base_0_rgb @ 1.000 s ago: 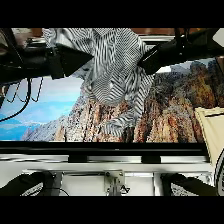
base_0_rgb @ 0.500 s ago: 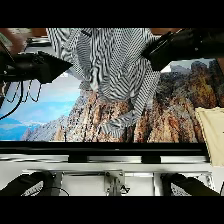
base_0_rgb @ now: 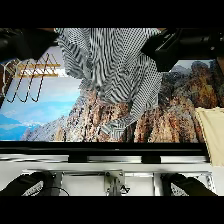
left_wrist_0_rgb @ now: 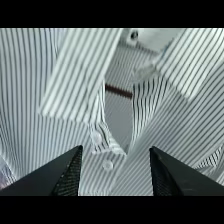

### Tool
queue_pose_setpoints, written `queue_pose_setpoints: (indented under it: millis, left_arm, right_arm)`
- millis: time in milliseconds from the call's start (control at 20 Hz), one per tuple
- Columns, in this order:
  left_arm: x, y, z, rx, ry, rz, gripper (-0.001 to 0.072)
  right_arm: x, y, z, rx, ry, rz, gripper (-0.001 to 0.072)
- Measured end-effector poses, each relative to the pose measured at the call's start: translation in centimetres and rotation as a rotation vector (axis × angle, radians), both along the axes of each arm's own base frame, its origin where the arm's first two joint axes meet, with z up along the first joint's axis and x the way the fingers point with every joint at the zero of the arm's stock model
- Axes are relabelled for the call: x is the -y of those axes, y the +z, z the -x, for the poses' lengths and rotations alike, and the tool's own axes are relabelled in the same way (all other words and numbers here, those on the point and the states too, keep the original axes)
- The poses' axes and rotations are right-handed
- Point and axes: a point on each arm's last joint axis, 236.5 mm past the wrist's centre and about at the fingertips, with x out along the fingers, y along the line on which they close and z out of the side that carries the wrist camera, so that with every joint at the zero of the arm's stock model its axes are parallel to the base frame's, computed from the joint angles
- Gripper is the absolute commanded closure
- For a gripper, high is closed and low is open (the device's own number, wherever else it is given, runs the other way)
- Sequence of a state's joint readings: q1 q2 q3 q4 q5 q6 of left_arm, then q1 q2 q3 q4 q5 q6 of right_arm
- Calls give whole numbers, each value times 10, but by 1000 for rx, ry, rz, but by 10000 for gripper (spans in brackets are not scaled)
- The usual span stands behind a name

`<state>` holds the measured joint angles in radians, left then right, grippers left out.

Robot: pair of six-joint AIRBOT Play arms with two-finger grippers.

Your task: Fold the shirts.

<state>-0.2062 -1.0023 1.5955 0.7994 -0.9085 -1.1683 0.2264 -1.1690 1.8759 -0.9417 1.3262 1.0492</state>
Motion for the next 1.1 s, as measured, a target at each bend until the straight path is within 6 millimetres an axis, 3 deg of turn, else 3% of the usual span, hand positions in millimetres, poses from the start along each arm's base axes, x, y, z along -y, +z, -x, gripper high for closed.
queue_pose_setpoints:
  millis: [150, 300, 400, 600, 750, 1100]
  left_arm:
    - [-7, 13, 2, 45, 24, -17, 171]
    - [-14, 5, -2, 44, 49, -85, 171]
    - [-18, -6, -4, 15, 65, -124, 171]
    - [-22, -25, -4, -43, 68, -178, 172]
    - [-23, -38, -6, -77, 67, -199, 172]
    - [-21, -64, -18, -142, 61, -223, 172]
  right_arm:
    - [3, 6, -3, 26, -20, -8, 638]
    - [13, 11, -15, 61, -84, 0, 638]
    - [30, 13, -32, 90, -186, 18, 638]
    - [92, 23, -72, 176, -484, 81, 639]
    - [153, 36, -90, 265, -729, 164, 638]
    - [267, 69, -85, 393, -1126, 272, 638]
